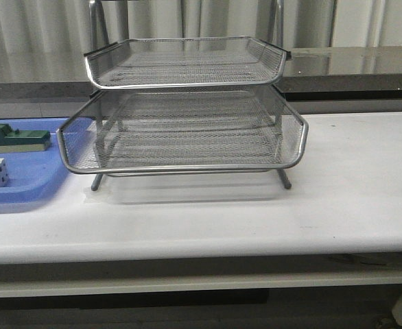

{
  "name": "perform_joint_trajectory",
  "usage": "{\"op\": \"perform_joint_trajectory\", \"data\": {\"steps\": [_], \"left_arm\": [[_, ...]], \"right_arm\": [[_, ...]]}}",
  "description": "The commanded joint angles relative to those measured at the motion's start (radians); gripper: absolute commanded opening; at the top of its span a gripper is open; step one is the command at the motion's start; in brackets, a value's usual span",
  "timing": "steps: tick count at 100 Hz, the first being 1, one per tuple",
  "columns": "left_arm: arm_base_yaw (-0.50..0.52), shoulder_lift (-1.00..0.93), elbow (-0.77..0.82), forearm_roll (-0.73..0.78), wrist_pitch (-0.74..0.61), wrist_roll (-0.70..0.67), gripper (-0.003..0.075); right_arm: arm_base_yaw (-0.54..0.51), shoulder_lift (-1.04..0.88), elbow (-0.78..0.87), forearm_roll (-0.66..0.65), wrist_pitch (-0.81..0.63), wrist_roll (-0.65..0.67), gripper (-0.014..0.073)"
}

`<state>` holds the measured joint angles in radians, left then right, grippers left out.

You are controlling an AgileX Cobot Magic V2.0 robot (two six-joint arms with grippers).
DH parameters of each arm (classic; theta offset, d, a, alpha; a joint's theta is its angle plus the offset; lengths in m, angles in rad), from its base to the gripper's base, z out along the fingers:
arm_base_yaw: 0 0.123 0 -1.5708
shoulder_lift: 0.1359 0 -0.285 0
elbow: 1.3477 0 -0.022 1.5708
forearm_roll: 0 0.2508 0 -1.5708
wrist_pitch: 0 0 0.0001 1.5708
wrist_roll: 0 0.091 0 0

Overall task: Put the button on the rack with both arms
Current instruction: 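Lift the push button and carry it over the pulled-out tier, then lower the push button onto the tier mesh and open the left gripper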

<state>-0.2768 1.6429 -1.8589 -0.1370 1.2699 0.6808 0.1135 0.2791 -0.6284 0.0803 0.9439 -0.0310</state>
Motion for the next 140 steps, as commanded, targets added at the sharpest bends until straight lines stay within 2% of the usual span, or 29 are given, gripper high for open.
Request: {"op": "perform_joint_trajectory", "data": {"steps": [1, 22, 47, 84, 122, 131, 140], "left_arm": [[-0.071, -0.046, -0.013, -0.029, 0.001, 0.0, 0.0062], [-0.205, -0.019, 0.017, -0.029, -0.007, 0.02, 0.0061], [-0.278, 0.092, 0.017, -0.026, -0.022, 0.025, 0.0061], [-0.286, 0.248, 0.017, -0.017, -0.083, 0.033, 0.0061], [-0.286, 0.287, 0.017, -0.017, -0.129, 0.04, 0.0066], [-0.286, 0.294, 0.017, -0.017, -0.129, 0.041, 0.0092], [-0.286, 0.303, 0.017, -0.017, -0.129, 0.041, 0.015]], "right_arm": [[-0.002, 0.011, -0.032, 0.008, -0.068, 0.0, -0.0071], [-0.002, 0.011, -0.032, 0.008, -0.068, 0.0, -0.0071], [-0.002, 0.011, -0.032, 0.008, -0.068, 0.0, -0.0071], [-0.002, 0.011, -0.032, 0.008, -0.068, 0.0, -0.0071], [-0.002, 0.011, -0.032, 0.008, -0.068, 0.0, -0.0071], [-0.002, 0.011, -0.032, 0.008, -0.068, 0.0, -0.0071], [-0.002, 0.011, -0.032, 0.008, -0.068, 0.0, -0.0071]]}}
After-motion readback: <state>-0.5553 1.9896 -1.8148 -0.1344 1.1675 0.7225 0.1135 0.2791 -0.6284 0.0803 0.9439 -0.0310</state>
